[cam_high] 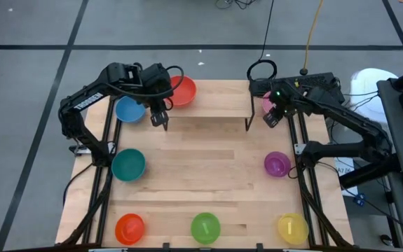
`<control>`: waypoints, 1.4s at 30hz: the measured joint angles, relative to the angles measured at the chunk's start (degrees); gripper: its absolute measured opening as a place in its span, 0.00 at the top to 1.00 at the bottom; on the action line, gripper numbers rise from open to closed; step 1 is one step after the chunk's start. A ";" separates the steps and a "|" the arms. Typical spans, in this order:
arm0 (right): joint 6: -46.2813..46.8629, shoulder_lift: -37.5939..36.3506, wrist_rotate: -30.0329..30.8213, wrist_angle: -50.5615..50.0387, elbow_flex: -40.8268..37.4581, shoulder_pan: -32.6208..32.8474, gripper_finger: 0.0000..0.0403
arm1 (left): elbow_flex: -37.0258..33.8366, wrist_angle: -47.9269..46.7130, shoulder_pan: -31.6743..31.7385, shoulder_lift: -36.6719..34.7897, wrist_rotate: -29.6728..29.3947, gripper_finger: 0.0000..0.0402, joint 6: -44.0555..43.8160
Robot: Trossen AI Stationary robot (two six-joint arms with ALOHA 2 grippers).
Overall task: Place and stack bowls onto a shelf
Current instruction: Stack the pink bowl on top of the orange bowl on the shelf
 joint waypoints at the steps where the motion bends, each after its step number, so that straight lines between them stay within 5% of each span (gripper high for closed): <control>1: -0.54 0.82 -1.49 0.03 0.00 -1.42 0.70 | 0.00 0.00 -0.01 0.00 0.00 0.71 0.00; 9: -10.23 6.50 -12.22 0.03 0.00 -8.26 0.70 | 0.00 0.00 -0.01 0.00 0.00 0.71 0.01; 42: -22.11 22.26 -12.13 2.23 0.00 -16.28 0.70 | 0.00 0.00 -0.01 0.02 0.02 0.71 -1.31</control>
